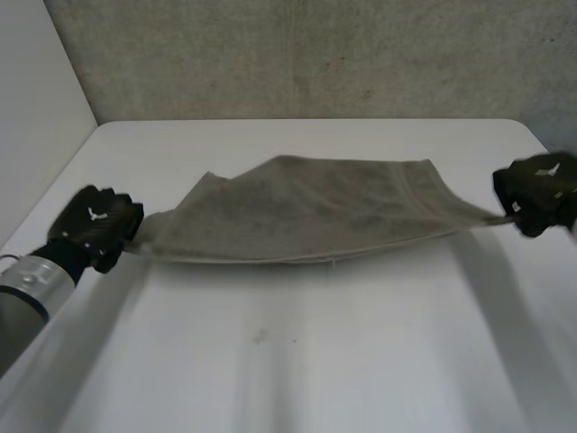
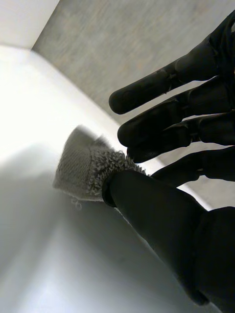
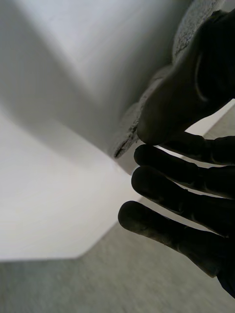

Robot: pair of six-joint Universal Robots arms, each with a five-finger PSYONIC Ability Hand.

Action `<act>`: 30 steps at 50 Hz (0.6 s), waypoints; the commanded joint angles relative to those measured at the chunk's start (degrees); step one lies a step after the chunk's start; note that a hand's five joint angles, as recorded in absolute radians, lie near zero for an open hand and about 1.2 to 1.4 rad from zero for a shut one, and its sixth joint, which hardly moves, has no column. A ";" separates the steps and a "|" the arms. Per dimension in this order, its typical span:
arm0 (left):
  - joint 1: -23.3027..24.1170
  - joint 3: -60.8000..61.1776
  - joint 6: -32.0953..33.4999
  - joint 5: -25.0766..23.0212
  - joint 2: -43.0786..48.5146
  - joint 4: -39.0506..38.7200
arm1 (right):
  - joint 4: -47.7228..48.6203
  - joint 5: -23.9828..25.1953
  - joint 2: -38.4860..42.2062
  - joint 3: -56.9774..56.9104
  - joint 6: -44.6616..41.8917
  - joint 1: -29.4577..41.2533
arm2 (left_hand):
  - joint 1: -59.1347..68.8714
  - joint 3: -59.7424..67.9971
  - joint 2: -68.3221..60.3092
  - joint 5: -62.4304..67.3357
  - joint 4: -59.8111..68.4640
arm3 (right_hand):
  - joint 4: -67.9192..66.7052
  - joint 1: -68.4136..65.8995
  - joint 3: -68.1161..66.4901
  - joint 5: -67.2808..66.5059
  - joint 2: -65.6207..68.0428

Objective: Fold the towel.

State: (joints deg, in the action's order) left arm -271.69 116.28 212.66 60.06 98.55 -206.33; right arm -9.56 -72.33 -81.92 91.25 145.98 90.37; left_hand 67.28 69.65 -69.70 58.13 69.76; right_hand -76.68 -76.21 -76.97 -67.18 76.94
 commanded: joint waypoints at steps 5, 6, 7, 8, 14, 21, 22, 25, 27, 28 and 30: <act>0.28 -8.70 -16.31 -0.03 -24.11 16.66 | -17.87 8.17 -13.26 -20.33 1.77 -3.09 | 12.72 10.35 -10.30 11.87 10.24 | -3.32 -3.79 -3.03 -2.82 3.06; 0.46 -10.62 -18.92 -0.12 -24.89 18.14 | -19.43 8.34 -13.26 -23.28 2.72 -3.35 | 12.72 10.35 -10.30 11.87 10.24 | -3.32 -3.79 -3.03 -2.82 3.06; 0.46 -10.64 -18.95 -0.12 -24.90 18.15 | -21.36 8.86 -13.09 -25.75 3.26 -3.62 | 12.72 10.35 -10.30 11.87 10.24 | -3.32 -3.79 -3.03 -2.82 3.06; 0.55 -12.64 -21.21 -0.12 -24.90 19.72 | -21.38 8.87 -13.09 -25.77 3.26 -3.62 | 12.72 10.35 -10.30 11.87 10.24 | -3.32 -3.79 -3.03 -2.82 3.06; 0.20 -13.98 -21.76 -0.12 -20.77 21.14 | -27.18 8.52 -6.49 -28.50 2.12 -4.59 | 12.72 10.35 -10.30 11.87 10.24 | -3.32 -3.79 -3.03 -2.82 3.06; 0.55 -14.06 -21.50 0.06 -5.68 21.41 | -31.22 7.29 3.60 -26.04 -6.48 -3.89 | 12.72 10.35 -10.30 11.87 10.24 | -3.32 -3.79 -3.03 -2.82 3.06; 0.81 -14.50 -21.06 0.14 -2.78 21.32 | -31.23 7.29 3.61 -26.04 -6.49 -3.88 | 12.72 10.35 -10.30 11.87 10.24 | -3.32 -3.79 -3.03 -2.82 3.06; 1.16 -15.38 -20.35 0.23 0.59 21.23 | -30.96 6.50 7.22 -26.04 -7.64 -3.62 | 12.72 10.35 -10.30 11.87 10.24 | -3.32 -3.79 -3.03 -2.82 3.06; 2.39 -19.23 -18.52 1.54 6.71 20.97 | -30.87 6.06 9.85 -26.74 -7.46 -3.44 | 12.72 10.35 -10.30 11.87 10.24 | -3.32 -3.79 -3.03 -2.82 3.06; 2.39 -19.25 -18.51 1.55 6.74 20.97 | -30.61 5.45 12.46 -27.87 -7.46 -3.10 | 12.72 10.35 -10.30 11.87 10.24 | -3.32 -3.79 -3.03 -2.82 3.06; 4.75 -26.42 -17.11 4.70 13.39 21.14 | -30.17 4.48 15.30 -30.35 -7.46 -2.57 | 12.72 10.35 -10.30 11.87 10.24 | -3.32 -3.79 -3.03 -2.82 3.06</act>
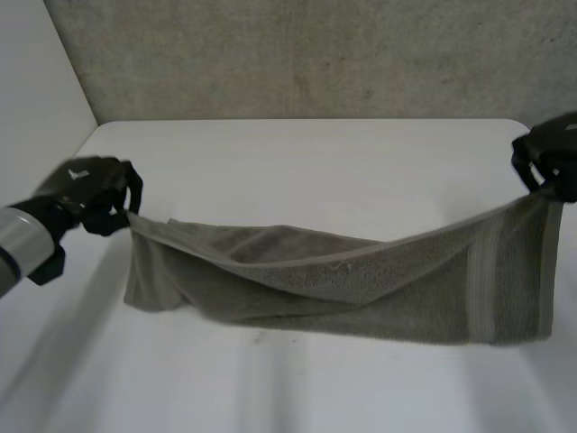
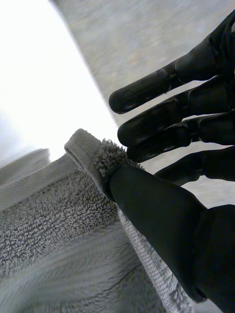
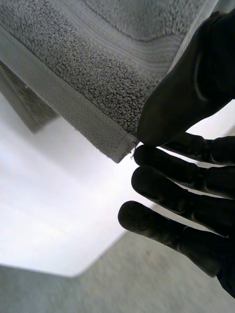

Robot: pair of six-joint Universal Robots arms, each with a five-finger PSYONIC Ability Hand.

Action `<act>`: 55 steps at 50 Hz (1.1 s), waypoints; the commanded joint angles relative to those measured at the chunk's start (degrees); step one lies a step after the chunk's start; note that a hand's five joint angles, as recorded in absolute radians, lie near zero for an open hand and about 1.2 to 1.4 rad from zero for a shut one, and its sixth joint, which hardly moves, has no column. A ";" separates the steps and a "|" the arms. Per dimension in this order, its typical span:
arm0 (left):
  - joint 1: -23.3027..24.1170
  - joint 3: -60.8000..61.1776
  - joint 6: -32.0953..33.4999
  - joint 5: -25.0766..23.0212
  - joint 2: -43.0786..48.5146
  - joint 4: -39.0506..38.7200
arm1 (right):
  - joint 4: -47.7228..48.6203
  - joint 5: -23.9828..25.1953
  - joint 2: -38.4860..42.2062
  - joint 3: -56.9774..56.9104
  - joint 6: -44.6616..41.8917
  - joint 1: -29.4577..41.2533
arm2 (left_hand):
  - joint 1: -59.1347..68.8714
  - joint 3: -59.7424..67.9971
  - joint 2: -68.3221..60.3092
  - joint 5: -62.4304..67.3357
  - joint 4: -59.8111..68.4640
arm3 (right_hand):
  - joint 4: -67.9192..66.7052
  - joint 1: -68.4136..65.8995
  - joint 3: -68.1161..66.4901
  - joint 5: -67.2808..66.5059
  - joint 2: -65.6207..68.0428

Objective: Fold the towel.

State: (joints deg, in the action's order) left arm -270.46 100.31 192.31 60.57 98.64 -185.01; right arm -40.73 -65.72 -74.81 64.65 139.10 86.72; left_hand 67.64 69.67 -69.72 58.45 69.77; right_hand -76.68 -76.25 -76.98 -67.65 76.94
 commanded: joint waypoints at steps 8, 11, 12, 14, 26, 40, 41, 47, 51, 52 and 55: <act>9.15 -39.07 2.11 14.73 20.10 -0.88 | 11.19 -12.86 20.14 -31.33 3.46 10.05 | 12.36 10.33 -10.28 11.55 10.23 | -3.32 -3.75 -3.02 -2.35 3.06; 11.43 -49.81 -1.39 18.34 19.67 -3.76 | 22.88 -16.37 20.23 -41.62 11.11 11.89 | 12.36 10.33 -10.28 11.55 10.23 | -3.32 -3.75 -3.02 -2.35 3.06; 11.44 -49.86 -1.41 18.36 19.66 -3.78 | 28.54 -17.42 19.19 -43.36 16.07 11.81 | 12.36 10.33 -10.28 11.55 10.23 | -3.32 -3.75 -3.02 -2.35 3.06; 12.06 -55.72 -6.83 21.33 17.48 -9.73 | 33.69 -17.87 17.33 -43.55 20.60 11.63 | 12.36 10.33 -10.28 11.55 10.23 | -3.32 -3.75 -3.02 -2.35 3.06; 10.13 -45.59 -14.24 22.23 14.57 -15.03 | 27.39 -15.59 10.21 -29.87 20.70 12.33 | 12.36 10.33 -10.28 11.55 10.23 | -3.32 -3.75 -3.02 -2.35 3.06; 6.70 -16.30 -12.23 17.92 13.51 -20.83 | 26.92 -10.04 9.95 0.19 12.16 13.12 | 12.36 10.33 -10.28 11.55 10.23 | 14.44 14.01 14.74 15.41 -14.70; 6.70 -16.28 -12.22 17.92 13.51 -20.83 | 26.93 -10.04 9.95 0.22 12.16 13.12 | 12.36 10.33 -10.28 11.55 10.23 | 14.62 14.18 14.91 15.59 -14.88; 6.69 -11.63 -6.34 17.92 7.64 -20.66 | 32.19 -10.48 10.30 8.02 13.48 14.17 | 12.36 10.33 -10.28 11.55 10.23 | 60.30 59.86 60.59 61.26 -60.55; 7.75 -11.18 -4.57 18.09 3.58 -18.90 | 34.39 -10.48 9.51 10.67 15.49 18.29 | 12.36 10.33 -10.28 11.55 10.23 | 66.68 66.25 66.98 67.65 -66.94; 8.27 -11.62 -4.31 18.09 0.79 -17.25 | 34.40 -10.48 9.51 10.68 15.50 18.31 | 12.36 10.33 -10.28 11.55 10.23 | 66.68 66.25 66.98 67.65 -66.94; 9.94 -13.46 -4.31 18.09 -6.14 -12.94 | 35.36 -10.57 8.19 10.85 18.23 21.12 | 12.36 10.33 -10.28 11.55 10.23 | 66.68 66.25 66.98 67.65 -66.94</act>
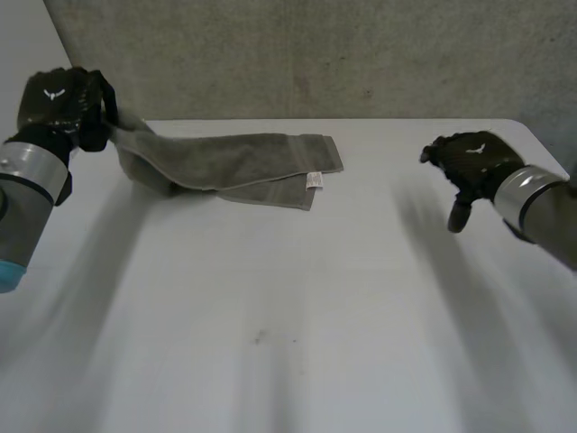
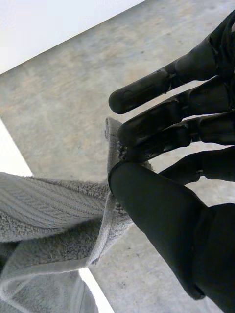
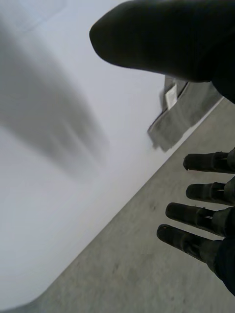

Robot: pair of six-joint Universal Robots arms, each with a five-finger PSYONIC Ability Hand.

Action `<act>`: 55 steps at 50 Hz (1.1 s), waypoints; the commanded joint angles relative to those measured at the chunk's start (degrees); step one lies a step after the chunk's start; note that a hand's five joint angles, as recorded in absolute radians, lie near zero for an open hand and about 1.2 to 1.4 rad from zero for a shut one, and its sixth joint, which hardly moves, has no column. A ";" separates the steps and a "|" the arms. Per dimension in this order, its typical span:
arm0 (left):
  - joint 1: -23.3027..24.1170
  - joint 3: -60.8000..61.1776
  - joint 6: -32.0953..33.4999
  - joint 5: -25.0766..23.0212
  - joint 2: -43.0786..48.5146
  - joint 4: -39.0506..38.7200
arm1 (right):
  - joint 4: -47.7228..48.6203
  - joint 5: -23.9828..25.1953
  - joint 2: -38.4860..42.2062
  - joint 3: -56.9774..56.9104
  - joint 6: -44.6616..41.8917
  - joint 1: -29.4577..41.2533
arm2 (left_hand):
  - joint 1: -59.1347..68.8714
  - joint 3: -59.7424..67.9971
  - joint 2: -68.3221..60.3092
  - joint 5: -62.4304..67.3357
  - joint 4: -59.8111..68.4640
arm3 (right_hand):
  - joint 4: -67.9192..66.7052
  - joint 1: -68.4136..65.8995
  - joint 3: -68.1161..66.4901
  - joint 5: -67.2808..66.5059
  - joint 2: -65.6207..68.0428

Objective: Fold the towel.

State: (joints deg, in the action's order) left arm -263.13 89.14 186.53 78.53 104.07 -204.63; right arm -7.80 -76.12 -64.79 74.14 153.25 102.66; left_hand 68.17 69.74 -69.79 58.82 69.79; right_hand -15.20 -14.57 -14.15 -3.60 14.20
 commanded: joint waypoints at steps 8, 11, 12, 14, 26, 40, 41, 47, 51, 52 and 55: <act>4.81 -8.97 1.55 0.04 -23.80 15.64 | 6.93 -0.08 -6.76 -1.37 15.24 11.15 | 11.83 10.26 -10.21 11.18 10.21 | 5.20 4.57 4.15 3.60 -4.20; 5.43 -9.86 1.55 0.04 -25.23 17.07 | 7.98 0.18 -6.93 -4.17 18.47 13.78 | 11.83 10.26 -10.21 11.18 10.21 | 5.20 4.57 4.15 3.60 -4.20; 5.96 -10.56 1.55 0.04 -26.36 18.38 | 7.98 0.44 -6.50 -5.75 19.71 15.18 | 11.83 10.26 -10.21 11.18 10.21 | 5.20 4.57 4.15 3.60 -4.20; 6.57 -11.35 1.55 0.04 -27.60 20.31 | 8.07 0.53 -5.79 -7.35 20.42 16.60 | 11.83 10.26 -10.21 11.18 10.21 | 5.20 4.57 4.15 3.60 -4.20; 6.75 -11.18 0.76 0.48 -31.03 23.22 | 8.07 0.36 12.73 -16.40 30.77 23.45 | 11.83 10.26 -10.21 11.18 10.21 | 5.20 4.57 4.15 3.60 -4.20; 6.75 -11.27 0.76 0.40 -29.89 23.22 | 8.59 -0.17 15.75 -10.17 38.97 24.95 | 11.83 10.26 -10.21 11.18 10.21 | 5.20 4.57 4.15 3.60 -4.20; 6.66 -11.27 0.76 0.40 -29.80 23.22 | 8.68 -0.17 15.13 -9.46 38.97 24.95 | 11.83 10.26 -10.21 11.18 10.21 | 5.20 4.57 4.15 3.60 -4.20; 6.75 -11.44 0.76 0.48 -29.80 23.22 | 8.68 0.18 13.81 -7.08 39.06 24.78 | 11.83 10.26 -10.21 11.18 10.21 | 5.20 4.57 4.15 3.60 -4.20; 6.75 -11.62 0.68 0.57 -29.80 23.22 | 9.03 0.27 13.63 -5.16 39.23 24.78 | 11.83 10.26 -10.21 11.18 10.21 | 5.20 4.57 4.15 3.60 -4.20; 6.84 -11.71 0.68 0.57 -29.89 23.22 | 9.47 0.27 13.98 -4.98 39.23 24.86 | 11.83 10.26 -10.21 11.18 10.21 | 5.20 4.57 4.15 3.60 -4.20; 6.84 -12.41 0.68 0.74 -29.98 23.22 | 10.27 0.27 14.34 -4.80 39.32 24.95 | 11.83 10.26 -10.21 11.18 10.21 | 5.20 4.57 4.15 3.60 -4.20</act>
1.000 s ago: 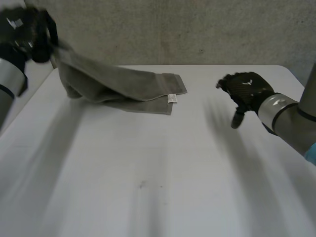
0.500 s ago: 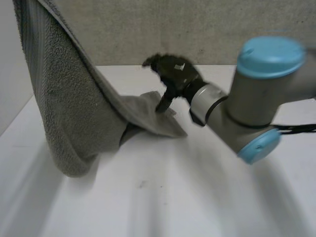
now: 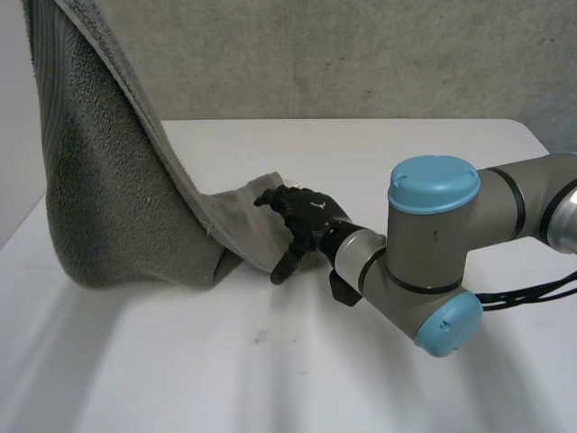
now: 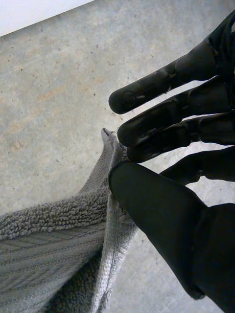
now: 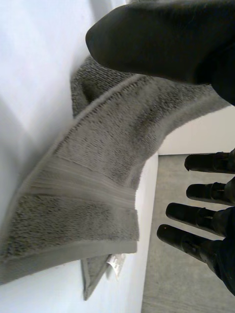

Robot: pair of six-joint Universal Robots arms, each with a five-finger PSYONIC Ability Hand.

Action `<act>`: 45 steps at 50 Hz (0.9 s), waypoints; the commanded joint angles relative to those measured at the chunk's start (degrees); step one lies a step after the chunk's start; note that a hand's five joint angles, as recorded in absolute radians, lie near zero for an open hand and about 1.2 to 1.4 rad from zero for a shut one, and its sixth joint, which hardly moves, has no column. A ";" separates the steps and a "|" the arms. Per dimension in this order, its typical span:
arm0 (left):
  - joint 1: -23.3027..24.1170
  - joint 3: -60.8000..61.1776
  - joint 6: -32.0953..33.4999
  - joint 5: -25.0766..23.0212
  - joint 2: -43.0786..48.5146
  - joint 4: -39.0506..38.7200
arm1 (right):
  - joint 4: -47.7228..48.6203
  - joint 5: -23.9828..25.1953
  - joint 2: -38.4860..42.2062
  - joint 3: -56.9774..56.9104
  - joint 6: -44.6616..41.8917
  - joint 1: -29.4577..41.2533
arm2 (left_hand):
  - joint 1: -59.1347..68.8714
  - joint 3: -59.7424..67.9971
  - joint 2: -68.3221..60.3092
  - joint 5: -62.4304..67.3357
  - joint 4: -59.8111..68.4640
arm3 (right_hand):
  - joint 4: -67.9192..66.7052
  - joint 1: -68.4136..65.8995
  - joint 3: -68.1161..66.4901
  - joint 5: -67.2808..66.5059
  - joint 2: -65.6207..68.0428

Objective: Fold the towel.

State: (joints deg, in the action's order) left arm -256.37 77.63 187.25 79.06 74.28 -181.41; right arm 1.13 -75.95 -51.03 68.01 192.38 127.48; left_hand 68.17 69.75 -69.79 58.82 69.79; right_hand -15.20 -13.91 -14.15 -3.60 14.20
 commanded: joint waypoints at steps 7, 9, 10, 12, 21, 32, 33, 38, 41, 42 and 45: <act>-0.01 -2.22 -1.01 0.22 -0.10 0.71 | 5.98 -0.42 5.58 0.02 0.19 1.80 | 11.83 10.25 -10.21 11.18 10.21 | 5.20 3.91 4.15 3.60 -4.20; -0.01 -2.40 -1.44 0.22 -0.10 0.97 | 7.22 -0.60 6.56 -0.42 0.19 2.07 | 11.83 10.25 -10.21 11.18 10.21 | 5.20 3.91 4.15 3.60 -4.20; -0.09 -2.49 -1.88 0.22 -0.10 1.15 | 8.88 -1.29 7.69 -1.29 0.28 2.16 | 11.83 10.25 -10.21 11.18 10.21 | 1.79 0.50 0.75 0.19 -0.79; -0.09 -2.49 -2.24 0.22 -0.10 1.23 | 10.20 -2.35 8.75 -2.26 0.45 2.16 | 11.83 10.25 -10.21 11.18 10.21 | -1.41 -2.70 -2.46 -3.01 2.42; -0.44 -2.31 -3.73 0.22 -0.02 1.15 | 10.92 -7.80 13.68 -7.71 0.63 2.07 | 11.83 10.25 -10.21 11.18 10.21 | -54.54 -55.83 -55.59 -56.14 55.54; -2.73 2.86 -4.08 -0.04 2.35 0.80 | 12.32 -13.25 -7.15 0.19 -2.71 -8.21 | 11.83 10.25 -10.21 11.18 10.21 | -64.80 -66.09 -65.85 -66.40 65.80; -3.17 4.27 -4.17 -0.22 2.88 0.71 | 11.89 -10.82 -11.24 1.67 -5.06 -11.87 | 11.83 10.25 -10.21 11.18 10.21 | -64.80 -66.09 -65.85 -66.40 65.80; -4.92 9.19 -4.26 -0.40 5.51 0.10 | 6.38 0.07 -21.89 4.85 -15.50 -20.15 | 11.83 10.25 -10.21 11.18 10.21 | -64.80 -66.09 -65.85 -66.40 65.80; -5.89 12.00 -4.26 -0.48 7.27 -0.35 | -2.31 5.27 -26.55 4.77 -23.67 -23.40 | 11.83 10.25 -10.21 11.18 10.21 | -64.80 -66.09 -65.85 -66.40 65.80; -5.89 12.01 -4.26 -0.48 7.28 -0.35 | -2.36 5.29 -26.57 4.76 -23.71 -23.42 | 11.83 10.25 -10.21 11.18 10.21 | -64.80 -66.09 -65.85 -66.40 65.80; -6.07 14.12 -4.26 -0.48 9.12 -0.43 | -12.38 7.05 -31.14 3.89 -31.36 -26.32 | 11.83 10.25 -10.21 11.18 10.21 | -64.80 -66.09 -65.85 -66.40 65.80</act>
State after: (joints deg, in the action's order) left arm -261.74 88.31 183.00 78.62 80.76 -181.53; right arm 2.26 -73.67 -76.06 72.88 172.18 105.30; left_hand 68.17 69.75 -69.79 58.82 69.79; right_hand -76.72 -76.49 -76.39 -66.83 76.00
